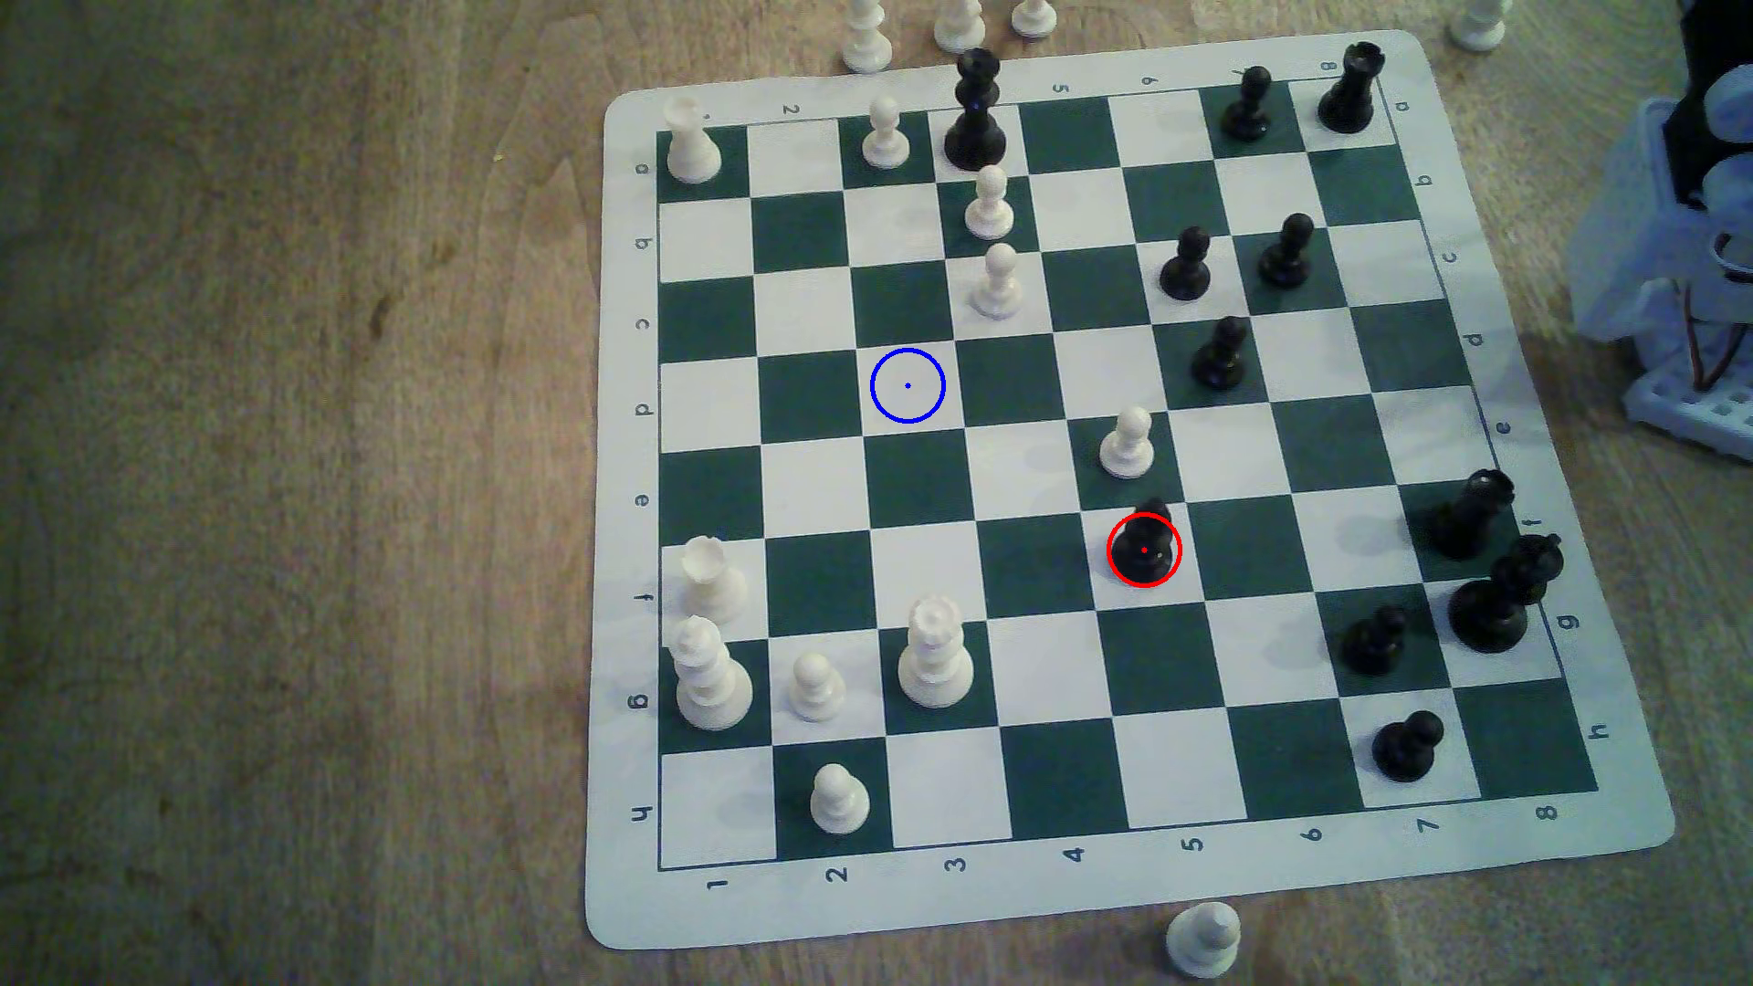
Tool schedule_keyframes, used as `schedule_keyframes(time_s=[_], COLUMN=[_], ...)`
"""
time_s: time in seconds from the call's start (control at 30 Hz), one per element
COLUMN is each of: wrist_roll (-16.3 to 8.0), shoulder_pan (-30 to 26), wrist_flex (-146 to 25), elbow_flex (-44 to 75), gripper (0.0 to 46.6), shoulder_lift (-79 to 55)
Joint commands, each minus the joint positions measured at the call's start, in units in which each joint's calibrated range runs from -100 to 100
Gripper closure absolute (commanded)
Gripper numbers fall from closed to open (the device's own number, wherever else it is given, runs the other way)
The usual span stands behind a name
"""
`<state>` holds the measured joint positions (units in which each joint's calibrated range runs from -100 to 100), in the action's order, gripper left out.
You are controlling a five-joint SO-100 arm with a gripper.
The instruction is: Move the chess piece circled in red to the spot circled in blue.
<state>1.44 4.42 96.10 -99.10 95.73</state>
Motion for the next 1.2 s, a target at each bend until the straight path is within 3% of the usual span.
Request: schedule_keyframes(time_s=[0.0,0.1,0.2,0.37,0.47,0.5,0.57,0.63,0.77,0.97,1.03,1.17], wrist_roll=[0.2,0.2,5.2,7.8,13.3,13.3,12.9,12.1,7.3,-2.1,-2.9,-7.1], shoulder_pan=[-1.2,-1.6,-7.2,-14.8,-16.5,-17.8,-18.7,-18.9,-20.6,-21.7,-22.1,-22.7], wrist_flex=[-9.8,-21.4,-34.5,-55.0,-66.7,-66.8,-67.5,-70.8,-86.5,-119.3,-123.7,-133.7], elbow_flex=[-0.8,-0.8,-0.8,0.3,3.5,3.6,4.0,5.4,12.5,27.8,27.3,36.0], gripper=[46.4,46.4,46.4,46.4,46.3,43.2,41.3,39.4,36.1,35.5,35.2,35.8], shoulder_lift=[0.1,0.0,-0.1,-0.3,-4.6,-9.3,-13.5,-15.2,-14.3,-17.3,-17.6,-27.4])
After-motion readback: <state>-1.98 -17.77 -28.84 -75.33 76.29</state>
